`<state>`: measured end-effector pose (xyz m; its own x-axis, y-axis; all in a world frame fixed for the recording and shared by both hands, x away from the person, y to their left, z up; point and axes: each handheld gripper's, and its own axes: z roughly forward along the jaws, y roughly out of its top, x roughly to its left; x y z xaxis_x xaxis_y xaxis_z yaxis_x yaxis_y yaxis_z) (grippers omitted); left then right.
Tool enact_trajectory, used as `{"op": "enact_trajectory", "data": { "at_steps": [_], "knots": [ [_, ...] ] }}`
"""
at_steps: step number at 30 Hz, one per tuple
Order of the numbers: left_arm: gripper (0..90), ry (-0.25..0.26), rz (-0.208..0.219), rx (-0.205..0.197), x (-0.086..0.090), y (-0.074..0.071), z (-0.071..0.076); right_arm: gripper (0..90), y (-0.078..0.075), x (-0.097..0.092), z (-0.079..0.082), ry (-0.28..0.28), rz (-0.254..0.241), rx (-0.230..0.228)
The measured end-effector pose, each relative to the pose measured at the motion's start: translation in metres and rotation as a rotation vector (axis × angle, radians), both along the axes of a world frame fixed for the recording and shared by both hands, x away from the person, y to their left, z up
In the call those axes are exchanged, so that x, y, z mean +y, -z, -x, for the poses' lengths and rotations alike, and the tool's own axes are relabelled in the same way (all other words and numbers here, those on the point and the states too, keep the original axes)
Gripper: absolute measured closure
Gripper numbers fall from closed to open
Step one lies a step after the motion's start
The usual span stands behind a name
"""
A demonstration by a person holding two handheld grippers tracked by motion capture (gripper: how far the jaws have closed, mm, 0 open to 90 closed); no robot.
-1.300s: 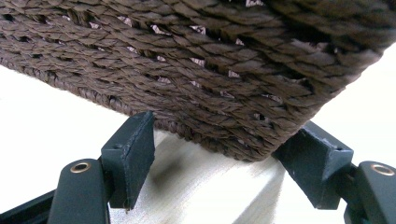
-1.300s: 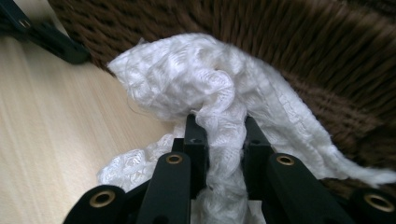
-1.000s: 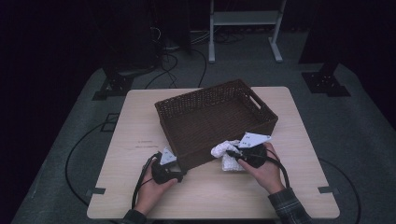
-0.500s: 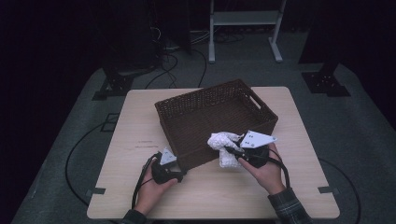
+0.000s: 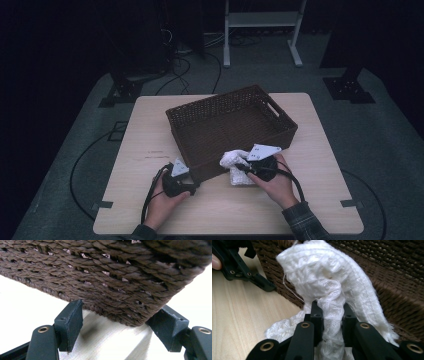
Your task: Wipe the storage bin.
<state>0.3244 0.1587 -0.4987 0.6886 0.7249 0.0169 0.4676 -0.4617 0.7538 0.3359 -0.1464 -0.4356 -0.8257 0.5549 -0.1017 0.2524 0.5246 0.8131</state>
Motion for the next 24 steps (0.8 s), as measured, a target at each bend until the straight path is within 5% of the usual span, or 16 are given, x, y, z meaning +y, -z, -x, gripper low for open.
{"op": "enact_trajectory", "data": {
  "at_steps": [24],
  "knots": [
    [28.4,0.002,-0.002,0.000,0.000,0.000,0.000,76.7,0.042,0.018,-0.016,-0.022,0.096,0.122]
  ]
}}
